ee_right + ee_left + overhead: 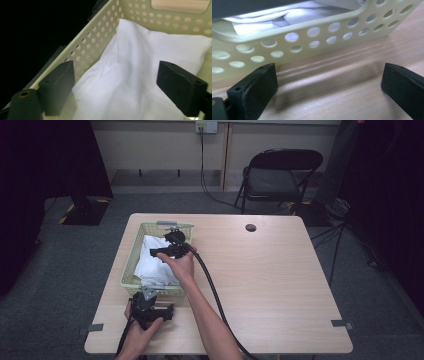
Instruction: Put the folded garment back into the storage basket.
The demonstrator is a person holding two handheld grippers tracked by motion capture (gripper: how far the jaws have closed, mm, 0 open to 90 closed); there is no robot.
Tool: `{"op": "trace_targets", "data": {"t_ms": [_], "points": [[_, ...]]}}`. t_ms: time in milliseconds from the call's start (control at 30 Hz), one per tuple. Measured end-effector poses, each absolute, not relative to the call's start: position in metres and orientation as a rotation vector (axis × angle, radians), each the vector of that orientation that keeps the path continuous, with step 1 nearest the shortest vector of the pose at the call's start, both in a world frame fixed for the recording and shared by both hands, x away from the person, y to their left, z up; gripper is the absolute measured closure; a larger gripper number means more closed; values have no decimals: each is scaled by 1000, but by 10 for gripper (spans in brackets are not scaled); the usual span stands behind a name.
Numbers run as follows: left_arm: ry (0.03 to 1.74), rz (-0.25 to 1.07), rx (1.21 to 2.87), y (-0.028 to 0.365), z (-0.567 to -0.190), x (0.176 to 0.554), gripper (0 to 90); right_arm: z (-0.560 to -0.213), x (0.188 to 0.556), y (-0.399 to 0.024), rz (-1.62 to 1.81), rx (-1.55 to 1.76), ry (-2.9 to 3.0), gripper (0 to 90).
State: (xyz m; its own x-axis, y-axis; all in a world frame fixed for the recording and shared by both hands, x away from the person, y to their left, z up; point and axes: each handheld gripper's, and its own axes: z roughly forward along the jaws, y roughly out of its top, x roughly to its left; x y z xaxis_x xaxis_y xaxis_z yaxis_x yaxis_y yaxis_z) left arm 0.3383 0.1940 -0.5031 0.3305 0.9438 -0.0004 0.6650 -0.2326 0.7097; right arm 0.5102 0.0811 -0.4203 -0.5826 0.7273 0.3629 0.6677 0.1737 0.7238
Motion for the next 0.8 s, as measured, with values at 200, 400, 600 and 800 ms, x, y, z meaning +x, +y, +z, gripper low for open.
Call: {"op": "trace_targets", "data": {"t_ms": [200,400,600,800], "points": [[1408,586,1985,194,-503,338,0,-420,509,80,1431,1391,2372,25],[1409,586,1983,194,-503,338,0,-417,507,75,1508,1405,2366,21],[1408,585,1983,194,-503,338,0,-412,504,68,1497,1391,2352,26],[1408,585,1983,194,-503,338,0,-406,499,62,1536,1368,2333,34]]}}
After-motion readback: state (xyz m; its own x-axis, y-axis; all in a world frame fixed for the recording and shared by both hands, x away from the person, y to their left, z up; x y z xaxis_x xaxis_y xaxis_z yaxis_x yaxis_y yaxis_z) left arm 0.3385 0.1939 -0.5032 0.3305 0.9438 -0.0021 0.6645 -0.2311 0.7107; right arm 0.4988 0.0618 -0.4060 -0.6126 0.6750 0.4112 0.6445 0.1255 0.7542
